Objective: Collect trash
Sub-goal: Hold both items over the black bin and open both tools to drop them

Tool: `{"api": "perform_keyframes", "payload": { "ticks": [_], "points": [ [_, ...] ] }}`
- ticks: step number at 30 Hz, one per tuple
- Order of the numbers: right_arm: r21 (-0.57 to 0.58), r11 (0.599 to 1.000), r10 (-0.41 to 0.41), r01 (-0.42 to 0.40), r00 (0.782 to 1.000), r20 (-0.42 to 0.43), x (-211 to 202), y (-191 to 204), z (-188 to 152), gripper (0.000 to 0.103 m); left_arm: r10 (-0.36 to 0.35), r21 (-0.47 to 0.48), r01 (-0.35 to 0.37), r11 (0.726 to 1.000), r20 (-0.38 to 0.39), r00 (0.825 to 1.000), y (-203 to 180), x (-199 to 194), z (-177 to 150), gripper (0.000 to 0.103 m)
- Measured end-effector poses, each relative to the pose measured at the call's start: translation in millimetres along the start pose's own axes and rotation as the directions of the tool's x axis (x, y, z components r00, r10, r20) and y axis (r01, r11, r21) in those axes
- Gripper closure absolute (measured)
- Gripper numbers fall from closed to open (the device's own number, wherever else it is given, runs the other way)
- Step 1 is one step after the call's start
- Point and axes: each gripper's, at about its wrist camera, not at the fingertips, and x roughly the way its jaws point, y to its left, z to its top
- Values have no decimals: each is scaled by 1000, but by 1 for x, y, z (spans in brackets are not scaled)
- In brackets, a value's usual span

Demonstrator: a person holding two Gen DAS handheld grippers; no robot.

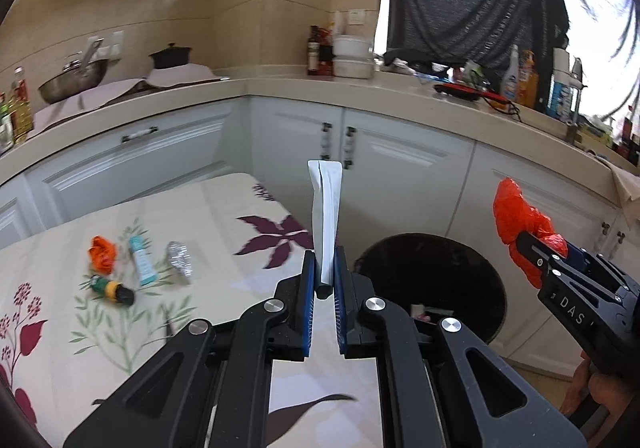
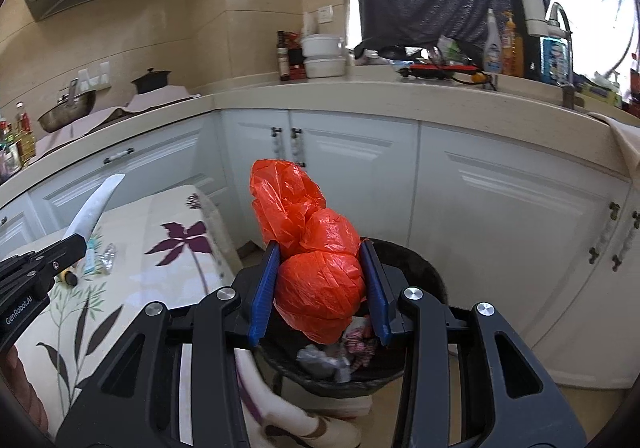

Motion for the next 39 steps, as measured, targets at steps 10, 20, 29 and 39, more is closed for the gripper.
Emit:
{"api": "perform_keyframes", "payload": {
  "ticks": [10,20,29,39],
  "points": [
    [29,999,-44,45,999,-11,11,-27,-4,64,-48,40,48,998,-12,999,-32,25,2,93],
    [42,997,-66,67,998,-17,30,-43,-2,64,-67,70,70,995,-40,997,-56,55,3,93],
    [55,995,-77,79,997,-26,47,-53,-2,64,-64,95,69,993,-57,996,-70,77,5,92],
    [68,993,-95,98,995,-42,69,-60,-7,56,-39,118,46,992,-64,997,-82,100,6,83]
  ]
}}
